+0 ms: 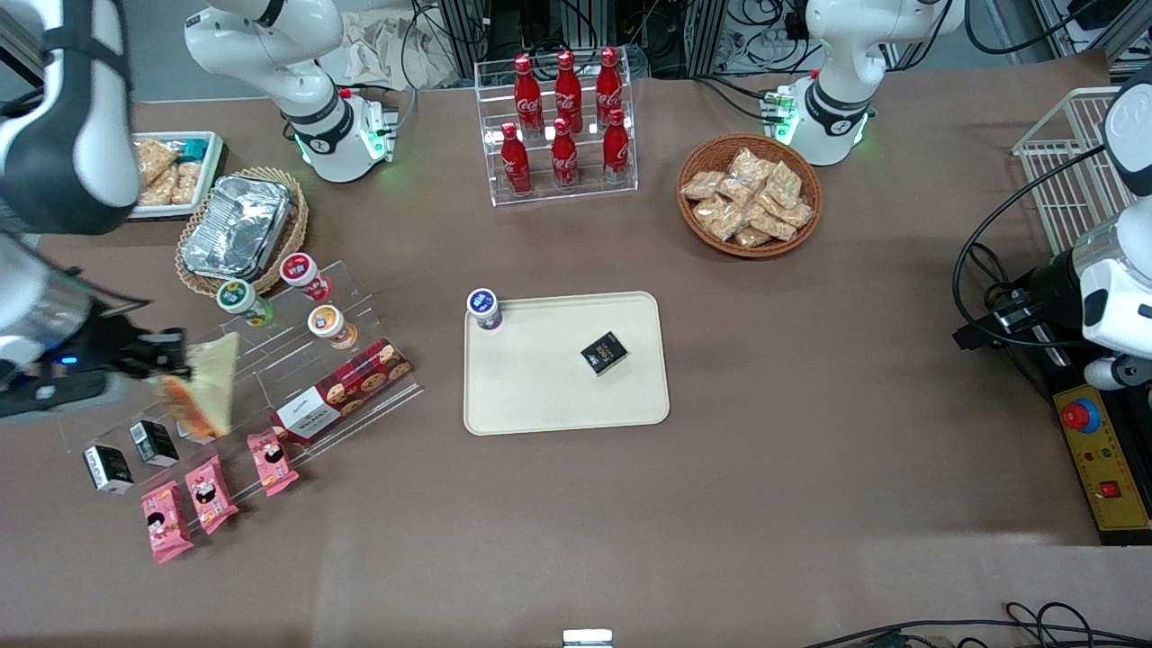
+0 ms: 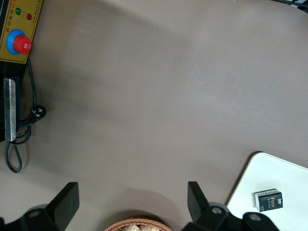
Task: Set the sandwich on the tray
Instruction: 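Lift the sandwich up out of the acrylic rack with the right gripper, then carry the held sandwich over to the cream tray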
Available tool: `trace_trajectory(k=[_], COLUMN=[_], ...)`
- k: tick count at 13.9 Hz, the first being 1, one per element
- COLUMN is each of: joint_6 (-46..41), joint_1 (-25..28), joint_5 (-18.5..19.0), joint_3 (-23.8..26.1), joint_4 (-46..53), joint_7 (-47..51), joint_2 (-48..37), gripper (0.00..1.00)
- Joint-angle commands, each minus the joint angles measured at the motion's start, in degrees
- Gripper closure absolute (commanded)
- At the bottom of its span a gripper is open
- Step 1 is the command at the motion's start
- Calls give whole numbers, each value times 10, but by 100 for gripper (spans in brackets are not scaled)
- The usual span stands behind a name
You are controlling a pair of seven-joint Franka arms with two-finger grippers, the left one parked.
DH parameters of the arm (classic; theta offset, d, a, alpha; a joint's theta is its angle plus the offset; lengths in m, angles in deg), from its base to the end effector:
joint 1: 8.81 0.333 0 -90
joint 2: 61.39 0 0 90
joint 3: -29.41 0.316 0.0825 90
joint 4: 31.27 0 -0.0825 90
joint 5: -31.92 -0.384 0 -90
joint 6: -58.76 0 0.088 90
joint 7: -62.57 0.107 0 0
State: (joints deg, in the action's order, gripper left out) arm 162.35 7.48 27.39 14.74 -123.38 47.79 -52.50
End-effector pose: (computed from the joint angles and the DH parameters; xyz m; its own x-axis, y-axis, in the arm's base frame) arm 0.6140 0.0339 0.5402 0.9614 0.2690 0.0583 0.2707 -0.9623 -0.0245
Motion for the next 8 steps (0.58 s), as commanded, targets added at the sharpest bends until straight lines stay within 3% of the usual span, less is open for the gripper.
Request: trace_trajectory(k=[1,4,8], joint_6=[-9,34,103], joint_1=[56,142,256], joint_5=[10,23,68], joint_3=[3,3,3], joint_4=[11,9,8], joint_7=[-53,-75,-88], joint_2=[2,25,68], gripper=[75,75,75])
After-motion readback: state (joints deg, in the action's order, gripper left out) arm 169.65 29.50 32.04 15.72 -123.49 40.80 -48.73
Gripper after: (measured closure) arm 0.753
